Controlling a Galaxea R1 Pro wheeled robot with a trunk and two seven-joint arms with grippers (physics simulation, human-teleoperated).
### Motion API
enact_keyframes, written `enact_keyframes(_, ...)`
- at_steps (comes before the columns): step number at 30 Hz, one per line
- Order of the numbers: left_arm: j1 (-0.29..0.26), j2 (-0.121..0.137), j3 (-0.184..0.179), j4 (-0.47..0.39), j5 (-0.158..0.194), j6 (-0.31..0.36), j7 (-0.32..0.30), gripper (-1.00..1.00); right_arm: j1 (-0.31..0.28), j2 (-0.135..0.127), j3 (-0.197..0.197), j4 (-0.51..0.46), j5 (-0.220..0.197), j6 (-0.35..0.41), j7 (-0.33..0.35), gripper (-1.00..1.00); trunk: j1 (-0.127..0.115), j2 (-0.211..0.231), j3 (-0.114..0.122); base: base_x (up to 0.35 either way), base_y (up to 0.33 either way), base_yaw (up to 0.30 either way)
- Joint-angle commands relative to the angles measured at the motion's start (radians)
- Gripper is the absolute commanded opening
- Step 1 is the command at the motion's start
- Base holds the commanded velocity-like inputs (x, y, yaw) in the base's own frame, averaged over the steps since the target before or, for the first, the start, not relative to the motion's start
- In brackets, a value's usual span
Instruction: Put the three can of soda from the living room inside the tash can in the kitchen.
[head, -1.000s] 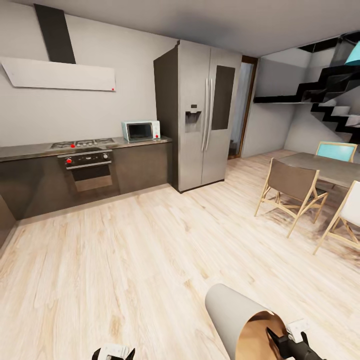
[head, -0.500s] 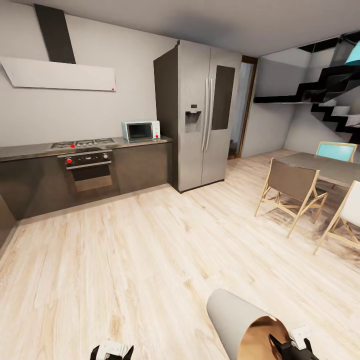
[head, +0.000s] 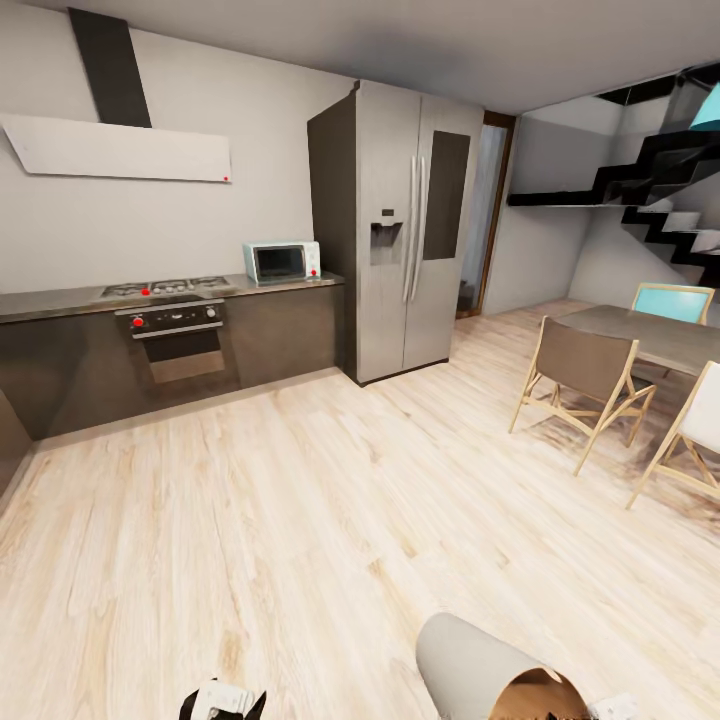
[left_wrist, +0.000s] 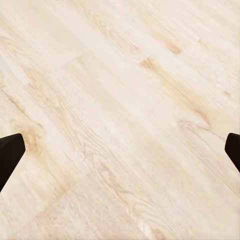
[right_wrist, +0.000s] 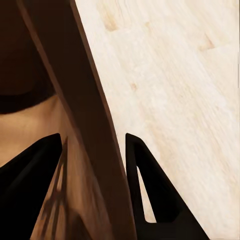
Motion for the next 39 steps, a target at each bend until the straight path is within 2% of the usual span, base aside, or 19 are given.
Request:
enact_keyframes(1,0.000,0.000,0.000,-0.001,0.000,0.000,0.000,1.00,0.000,0.000,-0.038,-0.005,-0.011,0.000,0.003,-1.00,0.000,0.000,0.000,0.000,0.000,0.000)
enact_keyframes(4,0.000,0.000,0.000,-0.001,0.000,0.000,0.000,1.00,0.000,0.000,-0.078,-0.009,-0.015,0.000,0.003,-1.00,0.000,0.000,0.000,0.000,0.000,0.000)
enact_keyframes(5,0.000,0.000,0.000,0.000,0.000,0.000,0.000,1.00,0.000,0.001,-0.108,-0.011,-0.017,0.000,0.005,-1.00,0.000,0.000,0.000,0.000,0.000,-0.023)
enact_keyframes(8,0.000,0.001,0.000,0.001,0.000,0.000,0.000,1.00,0.000,0.002,-0.152,-0.014,-0.019,0.001,0.009,-1.00,0.000,0.000,0.000,0.005,0.000,-0.096)
enact_keyframes(11,0.000,0.001,0.000,0.001,0.000,0.000,-0.001,1.00,0.000,0.001,-0.169,-0.014,-0.019,0.001,0.011,-1.00,0.000,0.000,0.000,0.042,0.000,-0.183)
enact_keyframes(20,0.000,0.001,0.000,0.001,0.000,0.000,-0.001,1.00,0.000,0.000,-0.184,-0.015,-0.019,0.001,0.016,-1.00,0.000,0.000,0.001,0.079,0.000,-0.233)
enact_keyframes(39,0.000,0.001,0.000,0.001,-0.001,0.000,-0.002,1.00,0.000,-0.004,-0.186,-0.014,-0.021,0.004,0.021,-1.00,0.000,0.000,0.003,0.022,0.000,-0.251)
